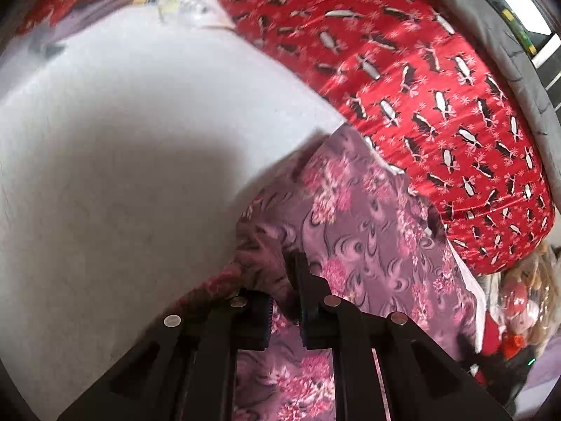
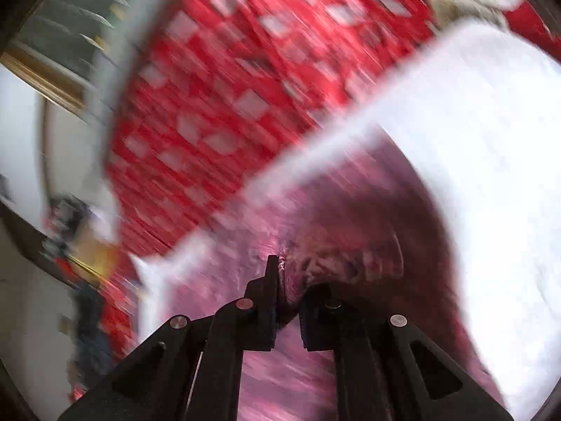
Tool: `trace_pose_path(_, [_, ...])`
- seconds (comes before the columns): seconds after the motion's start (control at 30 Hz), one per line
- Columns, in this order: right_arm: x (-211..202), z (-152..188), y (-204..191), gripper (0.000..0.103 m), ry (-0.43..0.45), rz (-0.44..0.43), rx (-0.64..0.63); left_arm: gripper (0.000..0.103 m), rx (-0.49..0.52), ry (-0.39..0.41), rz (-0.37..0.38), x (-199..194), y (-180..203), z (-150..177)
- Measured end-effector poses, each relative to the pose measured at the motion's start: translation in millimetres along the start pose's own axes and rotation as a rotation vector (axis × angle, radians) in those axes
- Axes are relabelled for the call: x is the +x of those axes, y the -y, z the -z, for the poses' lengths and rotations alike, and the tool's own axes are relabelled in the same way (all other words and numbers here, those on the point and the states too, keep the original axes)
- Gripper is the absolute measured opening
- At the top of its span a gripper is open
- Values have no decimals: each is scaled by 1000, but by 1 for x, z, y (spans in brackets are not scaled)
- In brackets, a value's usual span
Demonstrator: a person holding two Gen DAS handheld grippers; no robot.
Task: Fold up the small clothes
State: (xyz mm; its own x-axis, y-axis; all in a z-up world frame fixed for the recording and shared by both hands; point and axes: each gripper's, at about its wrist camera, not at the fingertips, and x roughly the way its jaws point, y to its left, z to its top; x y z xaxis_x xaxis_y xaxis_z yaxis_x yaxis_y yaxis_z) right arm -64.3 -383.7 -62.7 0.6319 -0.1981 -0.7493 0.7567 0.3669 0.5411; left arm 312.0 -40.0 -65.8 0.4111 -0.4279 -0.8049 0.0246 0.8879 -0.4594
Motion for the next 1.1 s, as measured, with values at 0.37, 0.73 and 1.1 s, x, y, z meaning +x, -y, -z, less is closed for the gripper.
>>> trace_pose_path(0.37, [-38,-19,3,7,208,-145,36,11,28,12,-49,9,3,1])
trace_pose_path(0.73, [-47,1,2,39,180,21,-45,27,104,16,-87,15,18,9])
trace_pose_path(1.1, [-26,50,7,33,-235,157,-144,28,253,-177,-177,-17,19,50])
